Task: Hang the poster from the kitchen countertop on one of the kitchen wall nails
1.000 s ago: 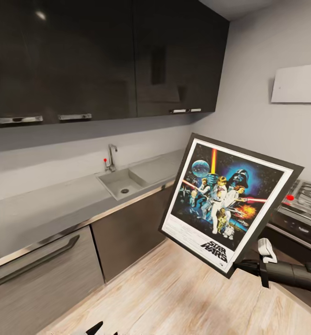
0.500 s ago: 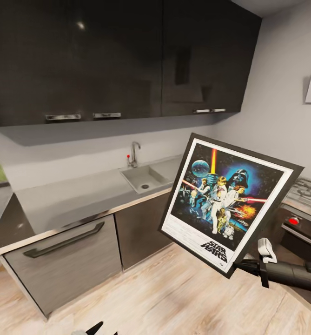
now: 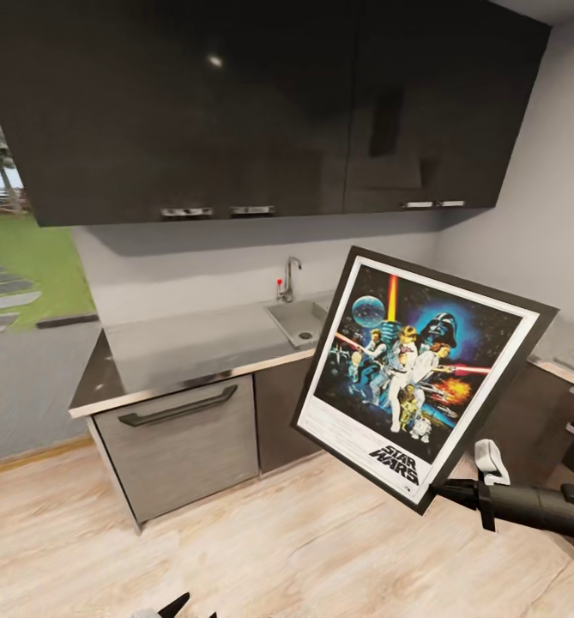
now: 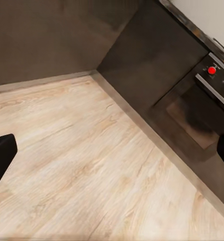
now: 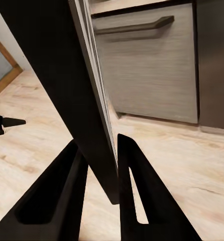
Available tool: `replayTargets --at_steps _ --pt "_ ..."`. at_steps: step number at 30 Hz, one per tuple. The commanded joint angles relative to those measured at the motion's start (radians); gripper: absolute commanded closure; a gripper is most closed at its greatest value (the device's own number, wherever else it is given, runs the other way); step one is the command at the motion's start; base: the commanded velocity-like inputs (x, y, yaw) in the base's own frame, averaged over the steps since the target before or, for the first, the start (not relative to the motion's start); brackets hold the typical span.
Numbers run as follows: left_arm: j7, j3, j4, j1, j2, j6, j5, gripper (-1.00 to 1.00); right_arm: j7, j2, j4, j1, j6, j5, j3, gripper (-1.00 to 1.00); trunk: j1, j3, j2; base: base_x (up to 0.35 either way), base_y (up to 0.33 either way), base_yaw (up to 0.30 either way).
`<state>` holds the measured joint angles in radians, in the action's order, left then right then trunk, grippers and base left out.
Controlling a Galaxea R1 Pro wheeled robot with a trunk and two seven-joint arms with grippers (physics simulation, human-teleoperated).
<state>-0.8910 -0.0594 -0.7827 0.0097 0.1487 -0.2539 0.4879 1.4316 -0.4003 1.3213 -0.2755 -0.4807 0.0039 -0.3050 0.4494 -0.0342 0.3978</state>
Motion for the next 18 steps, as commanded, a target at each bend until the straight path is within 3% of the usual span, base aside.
replayTargets --at_steps 1,18 --pt "0.001 -0.005 0.000 0.000 0.001 -0.006 0.006 -1.00 0.006 0.000 0.001 -0.001 -0.013 0.000 -0.001 1.00 0.001 -0.002 0.002 -0.053 0.009 0.291" --pt "0.001 -0.005 0.000 0.000 0.002 -0.005 0.006 -1.00 0.005 0.000 0.001 0.000 -0.013 0.005 0.002 1.00 0.001 -0.002 0.002 -0.162 0.175 0.291"
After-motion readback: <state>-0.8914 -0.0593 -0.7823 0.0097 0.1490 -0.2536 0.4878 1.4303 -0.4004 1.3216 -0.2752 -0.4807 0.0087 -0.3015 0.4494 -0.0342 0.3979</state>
